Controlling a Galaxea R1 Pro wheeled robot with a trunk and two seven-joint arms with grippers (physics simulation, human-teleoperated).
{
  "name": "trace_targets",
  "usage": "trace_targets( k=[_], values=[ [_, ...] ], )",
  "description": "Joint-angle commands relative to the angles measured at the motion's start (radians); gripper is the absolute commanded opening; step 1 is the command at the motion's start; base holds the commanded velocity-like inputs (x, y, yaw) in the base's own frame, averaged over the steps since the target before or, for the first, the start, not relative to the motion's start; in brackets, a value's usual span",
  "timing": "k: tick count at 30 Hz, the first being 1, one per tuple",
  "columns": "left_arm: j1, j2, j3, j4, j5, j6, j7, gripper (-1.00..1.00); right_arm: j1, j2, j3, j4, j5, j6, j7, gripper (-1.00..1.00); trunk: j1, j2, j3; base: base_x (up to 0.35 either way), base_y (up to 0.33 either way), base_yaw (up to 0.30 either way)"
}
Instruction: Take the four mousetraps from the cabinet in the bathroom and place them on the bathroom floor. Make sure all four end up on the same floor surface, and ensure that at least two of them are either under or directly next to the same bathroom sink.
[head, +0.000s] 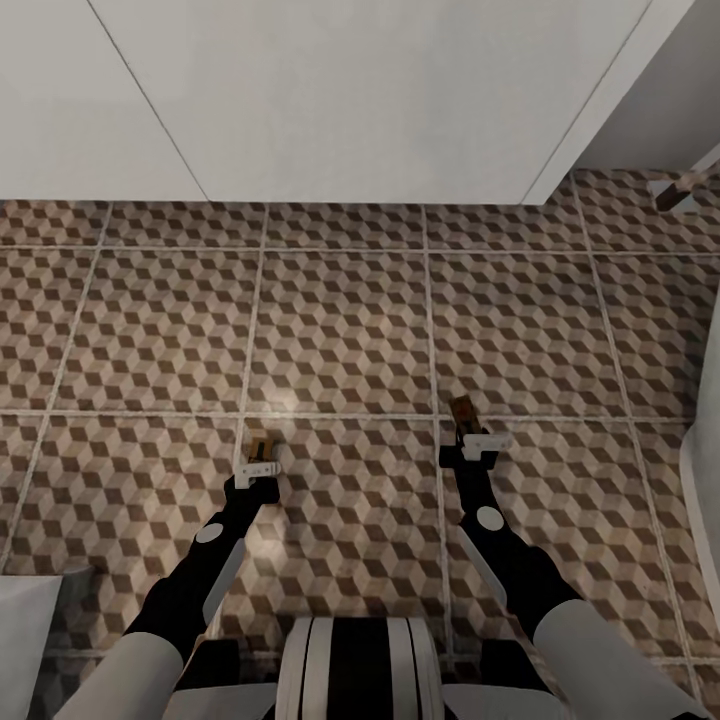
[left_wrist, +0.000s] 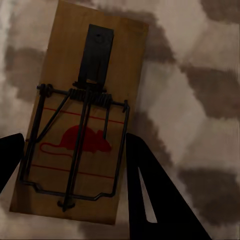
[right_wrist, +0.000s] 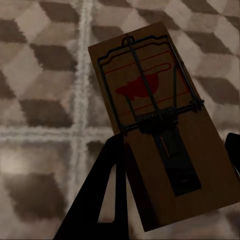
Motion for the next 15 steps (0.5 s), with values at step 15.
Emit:
trace_targets(
  k=[15],
  values=[
    [0.000,0.000,-0.002,-0.003,0.010,0.002,-0.001,-1.00,-0.001,0.001,0.008,0.000,-0.011,-0.011,-0.049,-1.00,0.000,0.000,-0.012,0.005,0.000,0.000]
  ],
)
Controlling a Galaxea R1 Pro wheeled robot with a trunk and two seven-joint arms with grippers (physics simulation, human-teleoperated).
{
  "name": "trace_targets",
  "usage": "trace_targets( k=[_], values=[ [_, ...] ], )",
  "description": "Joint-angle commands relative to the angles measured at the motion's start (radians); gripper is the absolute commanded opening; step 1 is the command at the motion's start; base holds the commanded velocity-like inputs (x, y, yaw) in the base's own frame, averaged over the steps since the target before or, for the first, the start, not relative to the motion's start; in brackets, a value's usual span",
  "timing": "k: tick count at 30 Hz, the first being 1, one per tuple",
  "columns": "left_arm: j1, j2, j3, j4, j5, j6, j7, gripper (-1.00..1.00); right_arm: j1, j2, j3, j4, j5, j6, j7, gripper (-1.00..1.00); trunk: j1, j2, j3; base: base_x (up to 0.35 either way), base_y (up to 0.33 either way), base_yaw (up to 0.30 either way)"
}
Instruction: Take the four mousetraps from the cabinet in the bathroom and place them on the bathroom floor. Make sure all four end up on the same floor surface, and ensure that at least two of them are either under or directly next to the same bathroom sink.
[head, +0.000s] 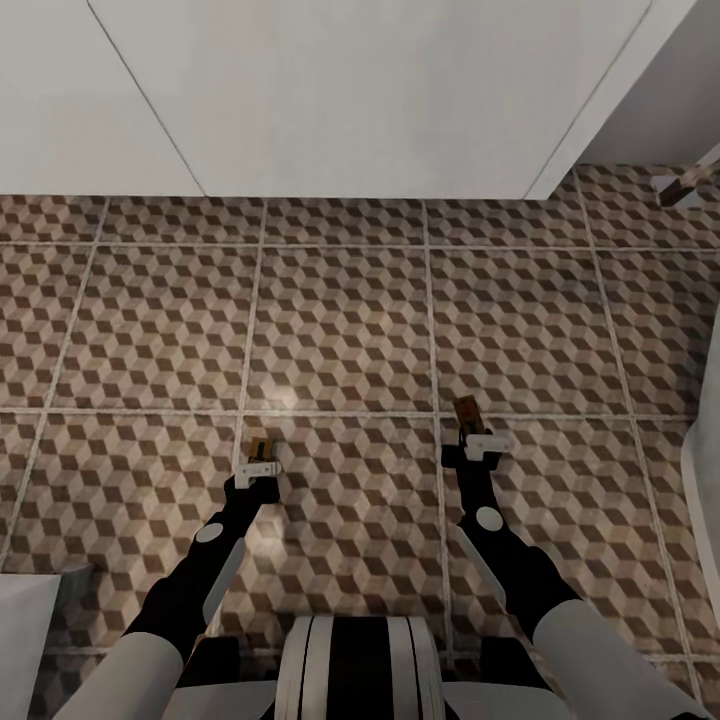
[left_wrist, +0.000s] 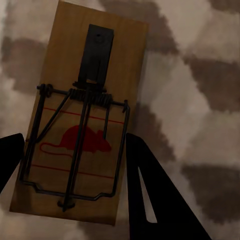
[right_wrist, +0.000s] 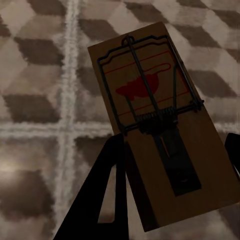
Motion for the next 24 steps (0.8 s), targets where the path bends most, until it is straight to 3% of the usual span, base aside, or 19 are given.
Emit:
trace_targets(
  k=[1,12,24],
  values=[
    [0.000,0.000,-0.002,0.000,0.009,0.000,-0.001,-1.00,-0.001,-0.001,0.007,0.000,-0.011,-0.006,-0.007,-1.00,0.000,0.000,0.000,0.125,0.000,0.000],
    [0.000,-0.001,-0.002,0.000,0.009,0.001,0.000,-1.00,-0.001,-0.001,0.007,0.000,-0.011,-0.006,-0.008,-1.00,0.000,0.000,0.000,0.247,0.056,0.000],
    [0.000,-0.001,-0.002,0.001,0.009,0.000,-0.001,-1.00,-0.001,-0.004,0.006,0.001,0.007,-0.007,-0.009,-1.00,0.000,0.000,0.000,0.022,0.004,0.000]
  ],
)
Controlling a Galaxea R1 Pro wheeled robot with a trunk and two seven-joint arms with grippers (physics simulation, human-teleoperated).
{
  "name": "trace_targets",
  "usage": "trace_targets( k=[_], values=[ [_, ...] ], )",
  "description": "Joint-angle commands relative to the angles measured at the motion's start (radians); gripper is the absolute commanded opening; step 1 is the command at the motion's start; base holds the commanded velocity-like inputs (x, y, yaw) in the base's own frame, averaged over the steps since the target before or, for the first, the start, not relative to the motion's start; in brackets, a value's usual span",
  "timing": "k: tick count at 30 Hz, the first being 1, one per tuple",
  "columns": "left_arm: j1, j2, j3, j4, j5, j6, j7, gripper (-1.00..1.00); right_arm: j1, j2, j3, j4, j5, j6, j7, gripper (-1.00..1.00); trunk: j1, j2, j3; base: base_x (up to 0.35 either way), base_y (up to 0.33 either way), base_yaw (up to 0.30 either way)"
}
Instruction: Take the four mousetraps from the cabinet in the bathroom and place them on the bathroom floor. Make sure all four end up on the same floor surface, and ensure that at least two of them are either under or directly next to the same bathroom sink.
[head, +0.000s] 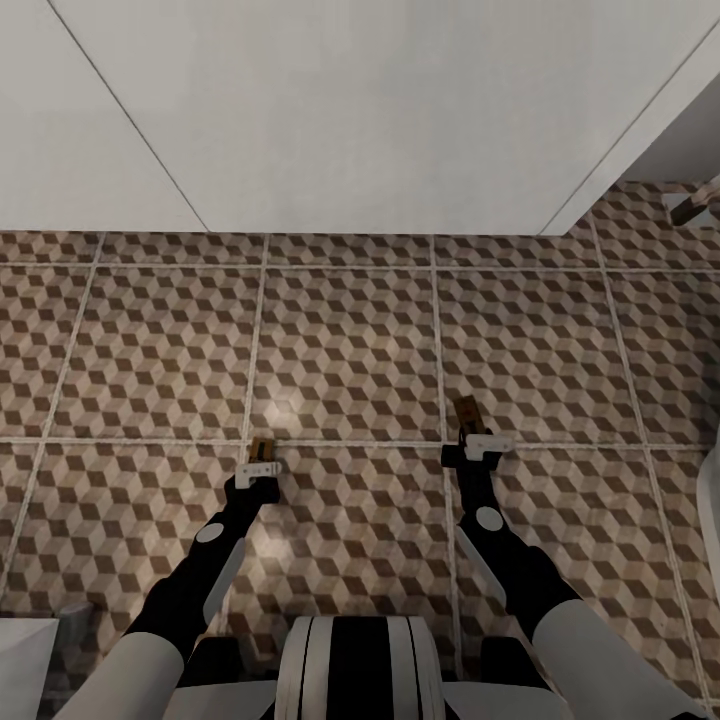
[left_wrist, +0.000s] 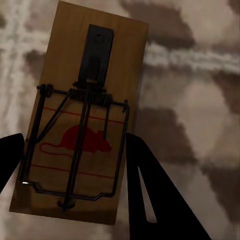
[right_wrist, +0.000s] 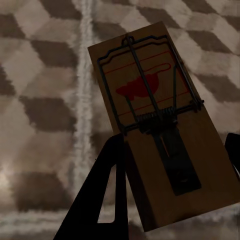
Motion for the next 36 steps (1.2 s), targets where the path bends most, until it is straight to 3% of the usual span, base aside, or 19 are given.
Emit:
trace_targets(
  k=[1,6,11,16,21,27,36],
  values=[
    [0.000,0.000,-0.002,0.001,0.009,-0.001,-0.002,-1.00,-0.001,-0.002,0.007,0.001,-0.005,-0.007,-0.005,-1.00,0.000,0.000,0.000,0.000,0.000,0.000],
    [0.000,-0.008,-0.002,0.008,0.009,0.018,0.002,-1.00,-0.001,0.010,0.007,0.003,0.025,0.006,0.001,-1.00,0.000,0.000,0.000,0.000,0.000,0.000],
    [-0.002,-0.015,-0.002,0.000,0.007,0.132,0.002,-1.00,-0.001,0.029,0.005,0.001,0.034,0.050,0.016,-1.00,0.000,0.000,0.000,0.000,0.000,0.000],
    [-0.007,-0.016,-0.001,-0.010,0.006,0.150,0.002,-1.00,-0.005,0.032,0.005,0.001,0.035,0.067,0.090,-1.00,0.000,0.000,0.000,0.000,0.000,0.000],
    [-0.022,-0.017,0.000,-0.035,0.005,0.168,0.003,-1.00,-0.021,0.032,0.005,0.002,0.036,0.090,0.107,-1.00,0.000,0.000,0.000,0.000,0.000,0.000],
    [-0.048,-0.018,0.000,-0.113,0.005,0.274,0.004,-1.00,-0.037,0.032,0.005,0.002,0.035,0.093,0.109,-1.00,0.000,0.000,0.000,0.000,0.000,0.000],
    [-0.070,-0.023,-0.001,-0.134,0.003,0.290,0.003,-1.00,-0.077,0.032,0.004,0.015,0.034,0.105,0.110,-1.00,0.000,0.000,0.000,0.000,0.000,0.000]
  ],
)
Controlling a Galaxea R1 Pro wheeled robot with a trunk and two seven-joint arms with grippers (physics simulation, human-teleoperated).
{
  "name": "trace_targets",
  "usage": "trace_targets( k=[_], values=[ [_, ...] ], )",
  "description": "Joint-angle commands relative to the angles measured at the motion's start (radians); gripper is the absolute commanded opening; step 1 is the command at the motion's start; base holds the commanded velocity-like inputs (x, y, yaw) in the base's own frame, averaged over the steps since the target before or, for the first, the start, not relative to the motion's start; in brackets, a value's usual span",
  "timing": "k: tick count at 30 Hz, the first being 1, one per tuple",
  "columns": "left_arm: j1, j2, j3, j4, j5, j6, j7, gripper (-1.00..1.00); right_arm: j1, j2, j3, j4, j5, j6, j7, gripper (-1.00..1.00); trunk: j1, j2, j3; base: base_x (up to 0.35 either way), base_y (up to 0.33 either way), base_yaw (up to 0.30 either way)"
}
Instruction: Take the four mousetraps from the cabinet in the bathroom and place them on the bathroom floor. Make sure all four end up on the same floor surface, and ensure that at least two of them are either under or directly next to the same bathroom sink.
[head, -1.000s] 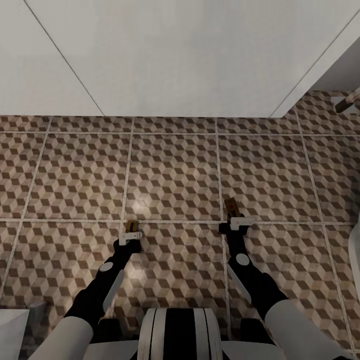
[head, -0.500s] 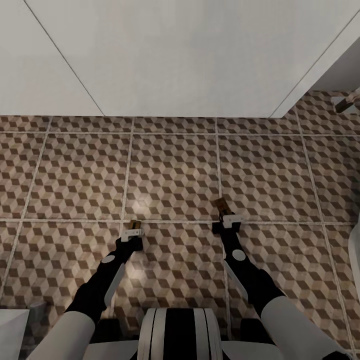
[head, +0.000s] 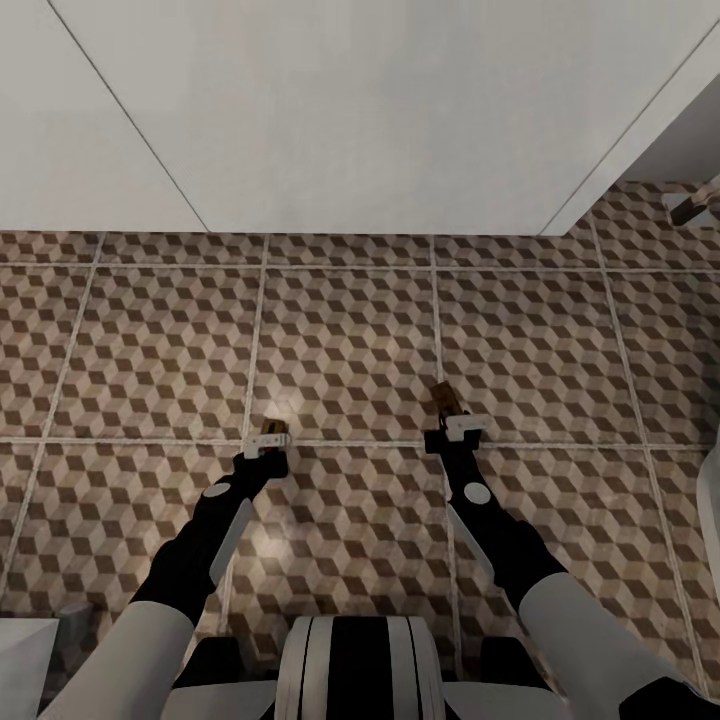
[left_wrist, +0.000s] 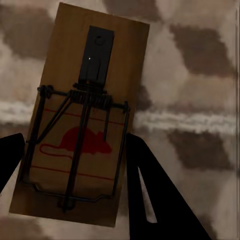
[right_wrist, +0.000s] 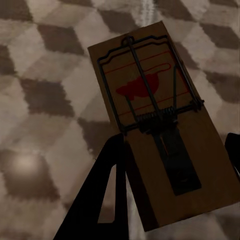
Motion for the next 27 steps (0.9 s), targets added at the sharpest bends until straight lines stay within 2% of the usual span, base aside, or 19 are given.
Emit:
trace_targets(
  k=[1,6,8,15,21,27],
  values=[
    [0.000,0.002,-0.001,-0.014,0.008,0.005,-0.002,-1.00,-0.002,-0.002,0.006,0.001,-0.014,-0.006,-0.005,-1.00,0.000,0.000,0.000,0.000,0.000,0.000],
    [-0.001,0.005,-0.003,-0.047,0.011,0.006,-0.008,-1.00,-0.003,-0.003,0.002,0.001,-0.019,-0.004,0.065,-1.00,0.000,0.000,0.000,0.000,0.000,0.000],
    [-0.001,0.010,-0.002,-0.054,0.012,0.007,-0.033,-1.00,-0.003,-0.003,-0.001,0.000,-0.020,-0.004,0.101,-1.00,0.000,0.000,0.000,0.000,0.000,0.000],
    [-0.001,0.038,0.001,-0.067,0.014,0.007,-0.108,-1.00,-0.003,-0.003,-0.002,0.000,-0.023,-0.005,0.121,-1.00,0.000,0.000,0.000,0.000,0.000,0.000],
    [-0.001,0.044,-0.001,-0.102,0.015,0.007,-0.116,-1.00,-0.003,-0.003,-0.021,-0.001,-0.079,-0.012,0.139,-1.00,0.000,0.000,0.000,0.000,0.000,0.000],
    [-0.001,0.045,-0.003,-0.129,0.015,0.008,-0.115,-1.00,-0.003,-0.002,-0.022,-0.004,-0.086,-0.072,0.136,-1.00,0.000,0.000,0.000,0.000,0.000,0.000]
  ],
)
